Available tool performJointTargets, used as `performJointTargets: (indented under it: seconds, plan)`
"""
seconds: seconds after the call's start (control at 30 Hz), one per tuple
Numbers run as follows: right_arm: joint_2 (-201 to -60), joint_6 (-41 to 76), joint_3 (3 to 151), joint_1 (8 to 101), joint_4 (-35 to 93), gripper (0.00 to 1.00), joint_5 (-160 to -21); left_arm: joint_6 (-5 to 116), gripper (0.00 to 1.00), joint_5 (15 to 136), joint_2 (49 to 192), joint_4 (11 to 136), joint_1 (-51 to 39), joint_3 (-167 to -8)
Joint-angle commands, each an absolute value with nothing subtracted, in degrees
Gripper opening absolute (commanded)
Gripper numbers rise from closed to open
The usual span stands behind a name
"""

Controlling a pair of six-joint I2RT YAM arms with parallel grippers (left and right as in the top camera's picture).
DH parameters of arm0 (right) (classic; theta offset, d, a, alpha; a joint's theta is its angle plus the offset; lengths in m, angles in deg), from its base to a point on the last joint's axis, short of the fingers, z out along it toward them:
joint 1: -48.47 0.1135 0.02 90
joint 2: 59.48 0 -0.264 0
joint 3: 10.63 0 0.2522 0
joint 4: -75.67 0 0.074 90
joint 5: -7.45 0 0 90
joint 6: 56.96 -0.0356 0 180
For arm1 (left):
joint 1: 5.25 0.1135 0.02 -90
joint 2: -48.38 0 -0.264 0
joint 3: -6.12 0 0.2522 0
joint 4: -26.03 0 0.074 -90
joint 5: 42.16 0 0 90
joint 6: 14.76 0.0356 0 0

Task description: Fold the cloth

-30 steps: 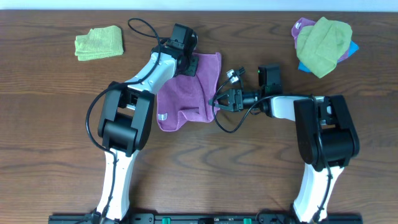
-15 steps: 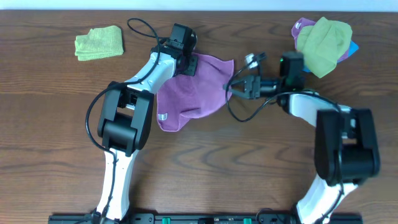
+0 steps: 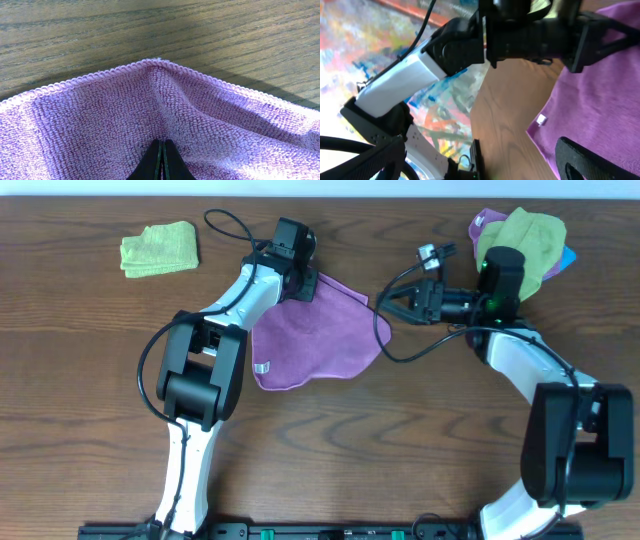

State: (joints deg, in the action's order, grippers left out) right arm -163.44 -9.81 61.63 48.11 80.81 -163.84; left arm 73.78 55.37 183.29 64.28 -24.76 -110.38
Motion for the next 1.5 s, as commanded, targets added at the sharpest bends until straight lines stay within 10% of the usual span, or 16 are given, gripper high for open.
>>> performJointTargets:
  seconds: [0.0,0.23,0.3,0.33,1.47]
  plan:
    - [-162.57,-3.8,61.96,46.56,76.48,0.92,-163.23,74.46,0.06,54.67,185.76,64.54,-23.91,-110.99]
    - [-162.57,14.95,61.96,46.82,50.8,0.49,-144.94,76.58,0.05,51.26,185.76,66.9,-23.1,-110.99]
    - [-162.57,14.86,61.98,47.32,51.08,0.04,-143.08,76.56,0.05,51.28,185.76,68.59,-22.81,-110.99]
    - [-162.57,14.86,62.11,47.61,51.37,0.01,-142.4,76.56,0.06,51.33,185.76,69.22,-22.79,-110.99]
    - [-176.34,34.58,82.98,61.7,42.23,0.01,-112.19,74.83,0.06,61.42,183.22,71.73,-23.58,-111.43]
